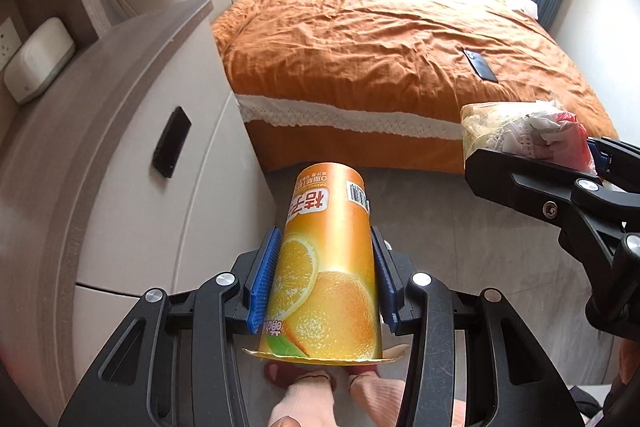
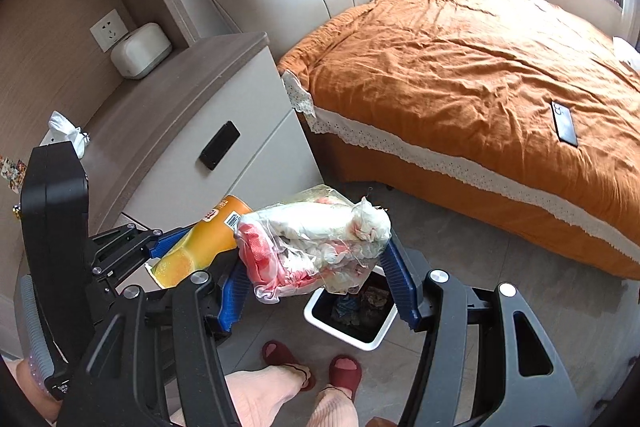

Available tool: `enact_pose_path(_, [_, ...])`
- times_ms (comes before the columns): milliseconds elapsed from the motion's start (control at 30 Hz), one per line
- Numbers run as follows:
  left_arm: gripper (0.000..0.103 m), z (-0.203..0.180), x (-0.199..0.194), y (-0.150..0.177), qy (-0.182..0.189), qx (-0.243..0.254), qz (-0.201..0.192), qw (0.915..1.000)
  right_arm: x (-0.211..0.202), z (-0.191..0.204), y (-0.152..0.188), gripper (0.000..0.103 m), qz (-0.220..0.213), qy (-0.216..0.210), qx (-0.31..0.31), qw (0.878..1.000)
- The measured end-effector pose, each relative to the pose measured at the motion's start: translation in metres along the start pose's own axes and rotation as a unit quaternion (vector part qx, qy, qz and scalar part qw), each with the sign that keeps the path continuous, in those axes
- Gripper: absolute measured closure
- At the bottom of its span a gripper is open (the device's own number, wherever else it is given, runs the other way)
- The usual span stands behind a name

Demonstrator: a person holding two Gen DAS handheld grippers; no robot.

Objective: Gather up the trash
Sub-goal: 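Carry cup and tissue bundle to the white bin and open both grippers, then move both open grippers back to the desk trash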

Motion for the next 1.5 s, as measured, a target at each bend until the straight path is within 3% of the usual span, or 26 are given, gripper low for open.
enact_pose_path(333, [0.06,-0.014,0.083,0.032,0.033,0.013,0.055,0.9978,0.077,-0.028,0.037,0.043,0.081,-0.006,0.053,0.995])
enact_pose_path(700, [0.058,-0.014,0.215,0.083,0.072,0.016,0.107,0.9915,0.208,-0.059,0.09,0.043,0.145,0.017,0.062,0.987])
enact_pose_path(733, [0.054,-0.016,0.229,0.09,0.074,0.021,0.116,0.9902,0.218,-0.062,0.094,0.042,0.152,0.018,0.063,0.986])
enact_pose_path(767, [0.036,-0.016,0.237,0.094,0.074,0.025,0.119,0.9899,0.227,-0.064,0.099,0.04,0.158,0.017,0.063,0.985])
enact_pose_path(800, [0.021,-0.017,0.244,0.098,0.075,0.024,0.117,0.99,0.236,-0.067,0.104,0.031,0.164,0.022,0.062,0.984])
enact_pose_path(833, [0.004,-0.016,0.25,0.101,0.075,0.02,0.115,0.9903,0.244,-0.07,0.109,0.012,0.168,0.03,0.06,0.983])
enact_pose_path(900, [0.005,-0.014,0.262,0.108,0.081,0.008,0.124,0.989,0.255,-0.074,0.117,0.005,0.177,0.032,0.058,0.982])
enact_pose_path(1033, [0.005,-0.011,0.271,0.115,0.081,-0.006,0.136,0.9874,0.262,-0.076,0.126,0.005,0.188,0.039,0.056,0.98])
enact_pose_path(1200, [0.005,-0.007,0.255,0.112,0.086,-0.016,0.135,0.987,0.246,-0.067,0.119,0.005,0.176,0.039,0.051,0.982])
enact_pose_path(1500, [0.005,0.0,0.181,0.078,0.077,-0.019,0.095,0.9923,0.181,-0.044,0.084,0.005,0.129,0.033,0.044,0.99])
Point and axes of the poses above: each gripper's, at about its wrist camera, not at the fingertips, and x roughly the way its jaws point, z to its left, y to its underside, the point moved 5 cm from there along x, roughly the way its jaws point, and after that the axes turned 3 degrees about z, right-handed, at the moved point
